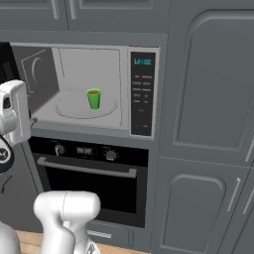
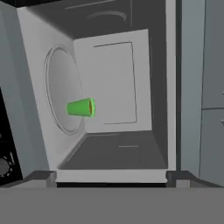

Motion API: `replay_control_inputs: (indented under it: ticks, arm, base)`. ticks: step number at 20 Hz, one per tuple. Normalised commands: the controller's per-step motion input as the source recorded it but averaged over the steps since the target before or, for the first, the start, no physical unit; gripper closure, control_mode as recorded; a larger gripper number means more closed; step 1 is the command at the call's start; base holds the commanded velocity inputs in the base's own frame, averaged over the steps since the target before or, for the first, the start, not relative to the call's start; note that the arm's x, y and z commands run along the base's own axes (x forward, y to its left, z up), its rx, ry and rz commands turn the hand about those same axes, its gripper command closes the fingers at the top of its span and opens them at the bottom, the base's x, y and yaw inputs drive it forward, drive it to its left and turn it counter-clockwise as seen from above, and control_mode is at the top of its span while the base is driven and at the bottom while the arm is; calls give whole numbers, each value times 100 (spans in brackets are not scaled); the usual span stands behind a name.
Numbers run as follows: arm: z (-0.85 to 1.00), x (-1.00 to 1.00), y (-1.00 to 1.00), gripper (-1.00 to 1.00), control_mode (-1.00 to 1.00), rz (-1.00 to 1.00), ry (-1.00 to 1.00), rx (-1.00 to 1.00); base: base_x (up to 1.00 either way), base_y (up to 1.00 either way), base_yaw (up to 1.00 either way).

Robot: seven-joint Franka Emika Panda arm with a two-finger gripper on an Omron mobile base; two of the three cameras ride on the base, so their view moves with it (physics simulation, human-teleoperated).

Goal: Place the microwavable item in the microwave. Then, close the microwave door and press the start button.

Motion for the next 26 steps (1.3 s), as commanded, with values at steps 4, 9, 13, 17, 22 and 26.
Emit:
replay_control_inputs:
  ticks: [4, 9, 13, 17, 22, 26]
  arm:
    - [5, -100, 16, -100, -100, -1, -10, -3]
    - [0, -100, 24, -100, -100, -4, -16, -5]
    - [-3, -100, 32, -100, -100, -4, -20, -9]
    - [-22, -100, 62, -100, -100, -1, -18, -16]
    - [-23, -100, 65, -100, -100, -1, -16, -17]
    - [-48, -74, 87, -100, -100, 0, -4, -21]
  base:
    - [0, 0, 0]
    - [0, 0, 0]
    - [0, 0, 0]
    - [0, 0, 0]
    - [0, 0, 0]
    - [0, 0, 0]
